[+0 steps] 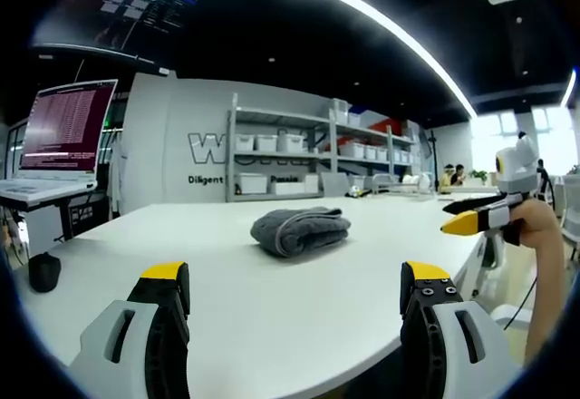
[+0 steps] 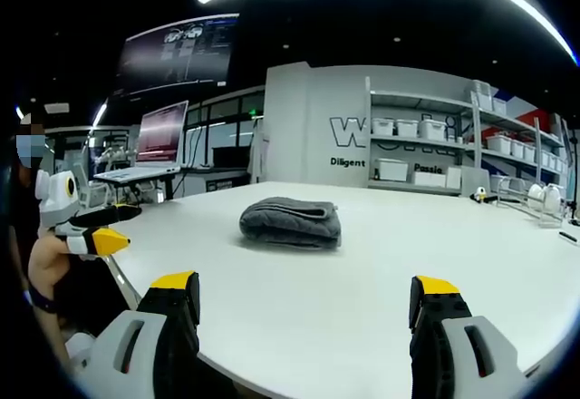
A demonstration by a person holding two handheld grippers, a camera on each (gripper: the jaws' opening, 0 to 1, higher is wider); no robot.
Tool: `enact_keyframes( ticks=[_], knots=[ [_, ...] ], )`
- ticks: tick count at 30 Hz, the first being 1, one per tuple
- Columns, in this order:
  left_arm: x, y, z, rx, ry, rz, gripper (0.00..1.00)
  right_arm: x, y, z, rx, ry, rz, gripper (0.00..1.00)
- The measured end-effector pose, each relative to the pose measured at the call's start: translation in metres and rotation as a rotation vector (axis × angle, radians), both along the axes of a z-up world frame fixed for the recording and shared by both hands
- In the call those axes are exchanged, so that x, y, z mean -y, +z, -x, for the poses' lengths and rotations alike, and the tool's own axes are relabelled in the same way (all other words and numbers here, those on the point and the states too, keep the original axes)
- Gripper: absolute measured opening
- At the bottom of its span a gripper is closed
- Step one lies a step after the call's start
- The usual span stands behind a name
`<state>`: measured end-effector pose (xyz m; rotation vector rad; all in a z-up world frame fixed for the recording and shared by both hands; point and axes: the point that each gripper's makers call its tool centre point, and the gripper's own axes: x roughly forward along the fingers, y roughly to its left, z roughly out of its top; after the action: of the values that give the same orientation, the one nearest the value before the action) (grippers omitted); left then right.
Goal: Open the folded towel by lifting each exposed corner and separating the folded layers until the towel lies flat within the target outline without major curled edges
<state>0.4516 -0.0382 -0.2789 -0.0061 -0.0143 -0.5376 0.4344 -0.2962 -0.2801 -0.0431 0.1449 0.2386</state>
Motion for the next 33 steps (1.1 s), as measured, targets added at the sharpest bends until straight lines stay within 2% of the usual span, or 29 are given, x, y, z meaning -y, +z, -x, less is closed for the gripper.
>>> enact_keyframes(
  ticks=[33],
  knots=[
    [-0.0028,-0.0021,-0.0002,-0.008,0.003,0.001,0.95,0.0011,-0.0045,0.0,-0.013,-0.003,-0.001,0.98]
  ],
)
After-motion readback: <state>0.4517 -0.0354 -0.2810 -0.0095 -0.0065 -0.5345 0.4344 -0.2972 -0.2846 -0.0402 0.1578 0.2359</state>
